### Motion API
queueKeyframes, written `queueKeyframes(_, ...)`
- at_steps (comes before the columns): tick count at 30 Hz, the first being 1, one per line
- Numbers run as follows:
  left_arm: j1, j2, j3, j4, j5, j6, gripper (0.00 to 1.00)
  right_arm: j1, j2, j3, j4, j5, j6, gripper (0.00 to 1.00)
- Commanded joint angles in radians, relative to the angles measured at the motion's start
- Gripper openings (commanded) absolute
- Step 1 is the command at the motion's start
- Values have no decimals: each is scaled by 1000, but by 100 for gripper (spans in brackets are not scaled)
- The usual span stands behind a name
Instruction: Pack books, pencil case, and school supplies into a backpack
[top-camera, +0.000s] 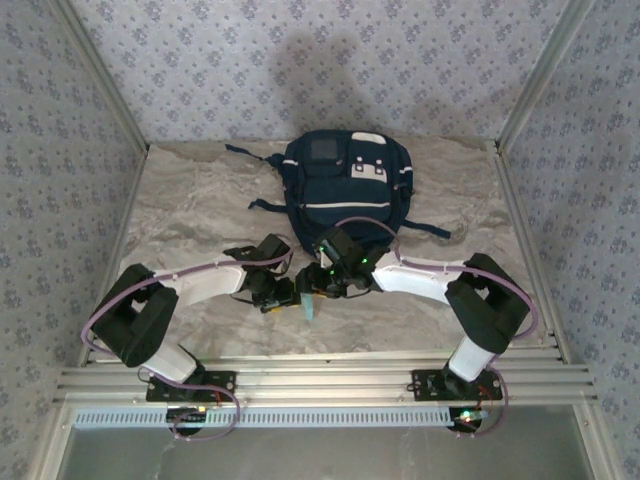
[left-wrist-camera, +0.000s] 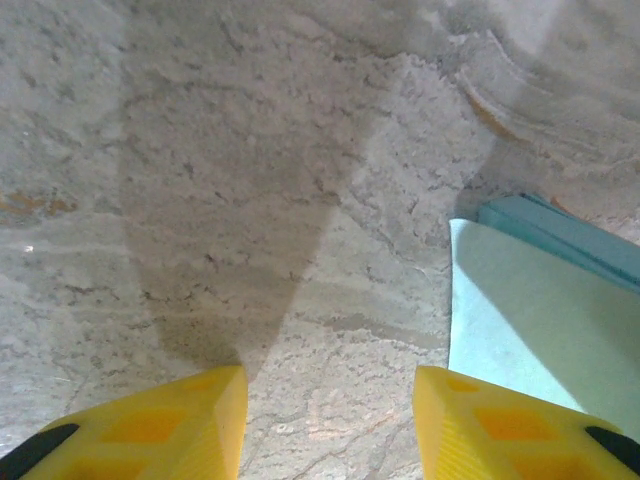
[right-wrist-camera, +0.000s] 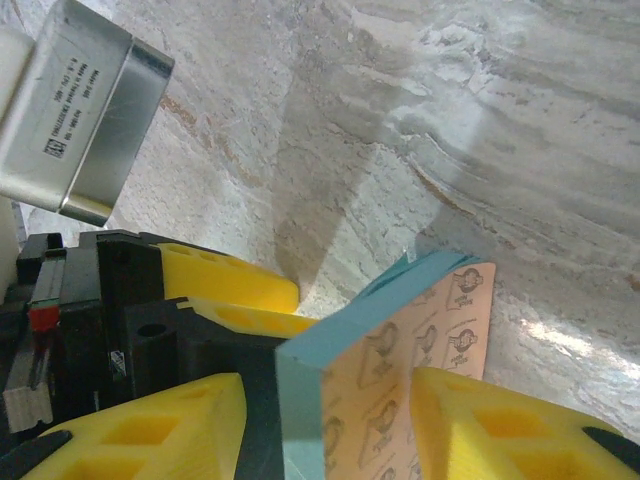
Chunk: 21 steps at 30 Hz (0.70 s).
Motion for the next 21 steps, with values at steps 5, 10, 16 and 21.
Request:
queueKeyframes(5, -16, -79, 94, 73, 64, -5, 49, 17, 17, 20, -59, 8, -30, 40)
queueKeyframes(10, -17, -67, 71, 83, 69, -12, 49, 16, 19, 21, -83, 23, -40, 33)
queueKeyframes(16, -16, -65, 63, 92, 66, -15, 49, 25, 26, 47, -138, 50, -72, 43)
queueKeyframes(21, -15, -81, 59, 72, 51, -13, 49, 30, 29, 65, -175, 75, -90, 36)
